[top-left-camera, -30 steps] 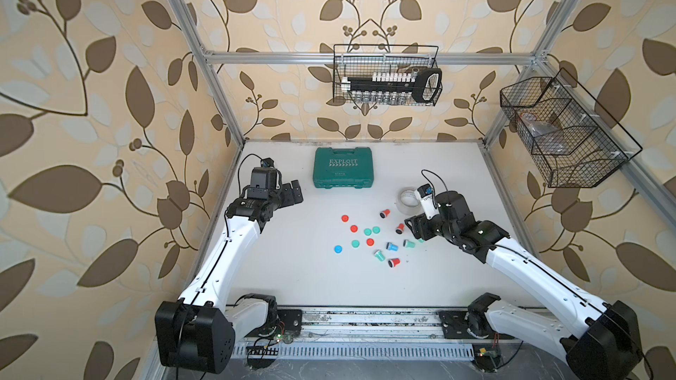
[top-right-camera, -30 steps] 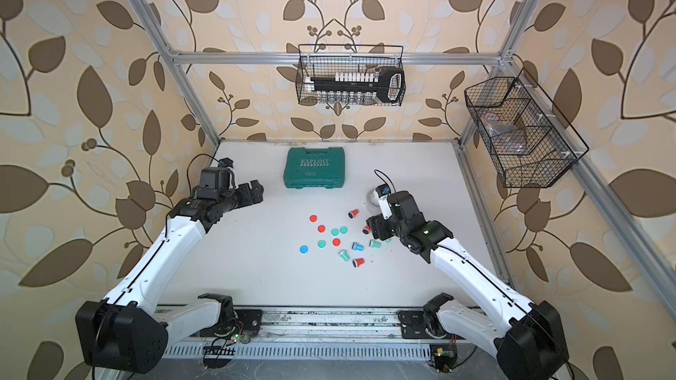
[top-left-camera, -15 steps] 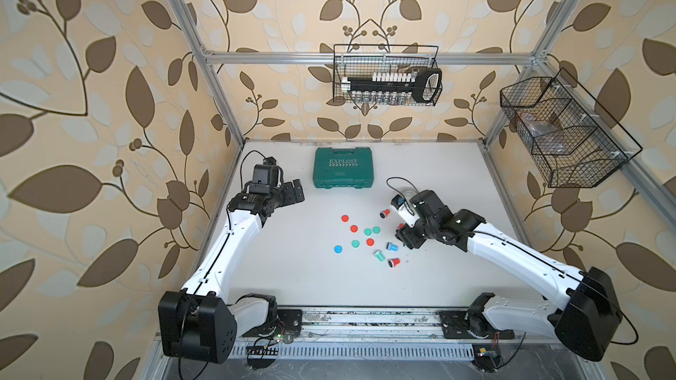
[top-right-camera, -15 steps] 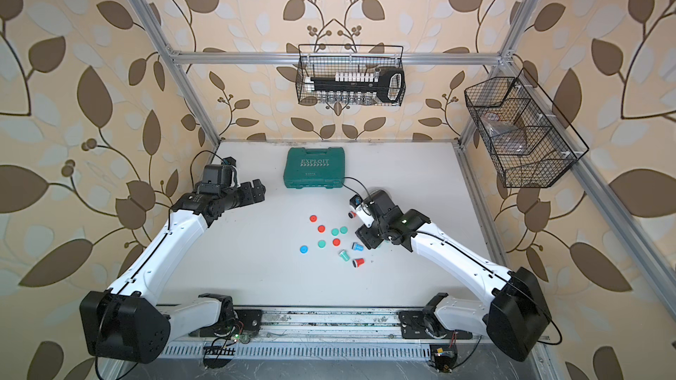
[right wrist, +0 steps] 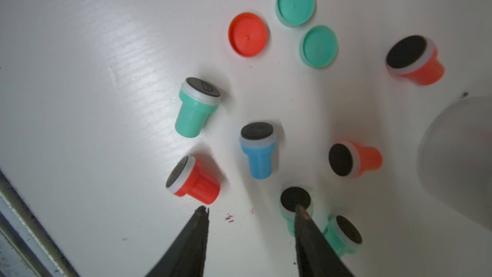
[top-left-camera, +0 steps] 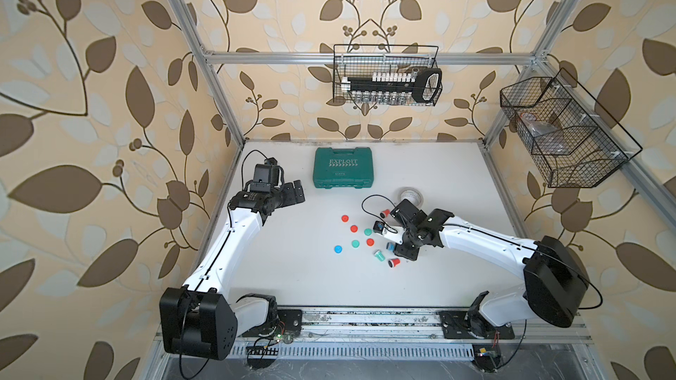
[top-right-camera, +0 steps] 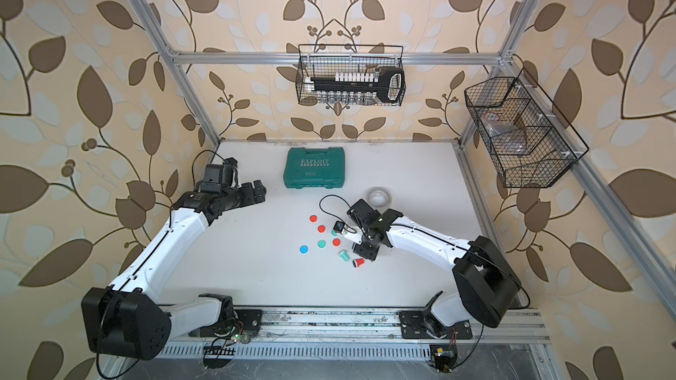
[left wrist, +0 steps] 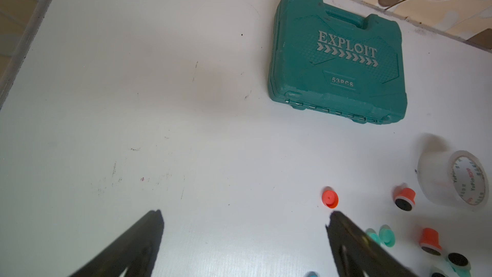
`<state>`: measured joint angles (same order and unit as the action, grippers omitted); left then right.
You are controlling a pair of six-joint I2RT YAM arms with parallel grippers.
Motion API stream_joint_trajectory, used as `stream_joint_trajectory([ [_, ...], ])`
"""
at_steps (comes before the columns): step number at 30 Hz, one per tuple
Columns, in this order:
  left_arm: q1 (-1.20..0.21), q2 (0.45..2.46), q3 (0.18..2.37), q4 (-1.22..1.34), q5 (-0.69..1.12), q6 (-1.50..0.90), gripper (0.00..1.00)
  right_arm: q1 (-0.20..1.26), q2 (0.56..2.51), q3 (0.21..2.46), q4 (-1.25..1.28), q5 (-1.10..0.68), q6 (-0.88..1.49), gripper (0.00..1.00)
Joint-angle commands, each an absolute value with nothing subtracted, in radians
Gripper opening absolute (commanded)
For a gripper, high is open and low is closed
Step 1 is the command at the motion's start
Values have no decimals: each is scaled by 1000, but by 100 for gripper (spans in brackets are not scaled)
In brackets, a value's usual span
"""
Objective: Close the stamp cap
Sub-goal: Pick up the stamp from the center of the board.
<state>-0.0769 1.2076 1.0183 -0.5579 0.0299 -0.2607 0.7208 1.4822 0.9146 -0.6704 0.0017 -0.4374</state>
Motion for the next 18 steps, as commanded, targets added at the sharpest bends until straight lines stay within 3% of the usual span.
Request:
stream_joint_trajectory([
  [1, -71, 1204, 1052, -565, 57, -242, 99, 710, 1506, 954, -660, -68, -507, 47],
  [10, -71, 1197, 1052, -566, 57, -240, 99, 671, 1535, 971, -664, -92, -542, 38],
  [18, -71, 1177, 1046, -565, 55, -238, 99, 632, 1530, 983, -655, -115, -542, 37],
])
